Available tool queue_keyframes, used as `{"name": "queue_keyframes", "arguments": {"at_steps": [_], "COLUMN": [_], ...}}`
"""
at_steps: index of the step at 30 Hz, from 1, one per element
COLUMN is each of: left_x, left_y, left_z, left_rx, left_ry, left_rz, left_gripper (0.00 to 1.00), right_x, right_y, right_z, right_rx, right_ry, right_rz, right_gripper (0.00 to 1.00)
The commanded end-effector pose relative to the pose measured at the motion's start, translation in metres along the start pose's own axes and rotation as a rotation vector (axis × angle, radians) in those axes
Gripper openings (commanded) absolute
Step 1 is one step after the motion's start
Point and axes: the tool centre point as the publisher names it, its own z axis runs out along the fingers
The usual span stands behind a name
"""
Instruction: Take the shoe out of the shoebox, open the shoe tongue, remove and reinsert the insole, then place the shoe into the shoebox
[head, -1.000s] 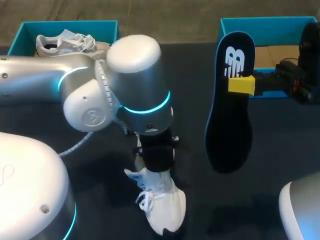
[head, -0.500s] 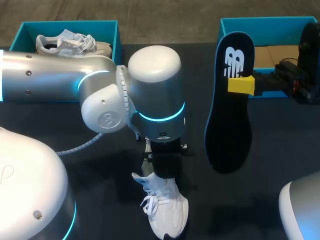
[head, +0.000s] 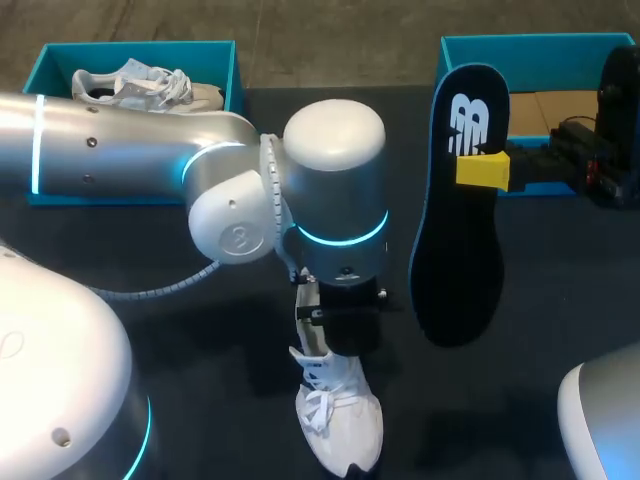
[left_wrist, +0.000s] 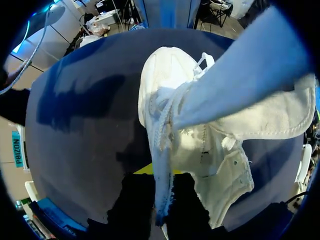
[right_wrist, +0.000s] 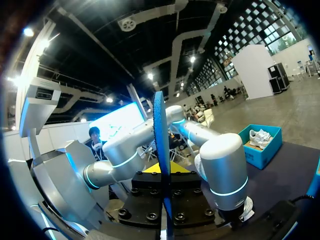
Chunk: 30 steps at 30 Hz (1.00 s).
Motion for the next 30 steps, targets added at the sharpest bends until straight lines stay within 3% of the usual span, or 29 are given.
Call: {"name": "queue_keyframes", "arguments": {"at_steps": [1,3,4,6,7,13,22,30], "left_x": [0.0,-0.001,-0.001,-0.002,-0.002,-0.001,0.002,0.01], "left_y": [0.001,0.002,0.003,0.004,0.005,0.009,0.011,0.013], "left_z": [-0.002,-0.004,-0.005,-0.008,-0.011,-0.031,-0.089,-0.116], "left_rx": [-0.008,-0.005,-0.006,-0.012,-0.014,-0.037,-0.121,-0.139], "left_ry": [-0.012,-0.019,-0.023,-0.034,-0.043,-0.125,-0.407,-0.583], "left_rz": [-0.002,-0.001,-0.003,-0.009,-0.011,-0.028,-0.044,-0.043], "left_gripper": [0.42,0.49,0.75,0.95,1.0,1.0,1.0,1.0], "right_x": [0.009,0.009,0.009,0.009,0.009,0.009,0.009,0.009], "right_y": [0.0,0.0,0.0,0.0,0.0,0.0,0.0,0.0], "right_z": [0.009,0.009,0.009,0.009,0.009,0.009,0.009,0.009], "right_rx": [-0.008,-0.008,-0.008,-0.008,-0.008,-0.008,-0.008,-0.008], "right_ry": [-0.183,-0.183,-0.183,-0.183,-0.183,-0.183,-0.183,-0.183], "right_rz": [0.0,0.0,0.0,0.0,0.0,0.0,0.0,0.0], "right_gripper": [0.0,0.0,0.0,0.0,0.0,0.0,0.0,0.0]}}
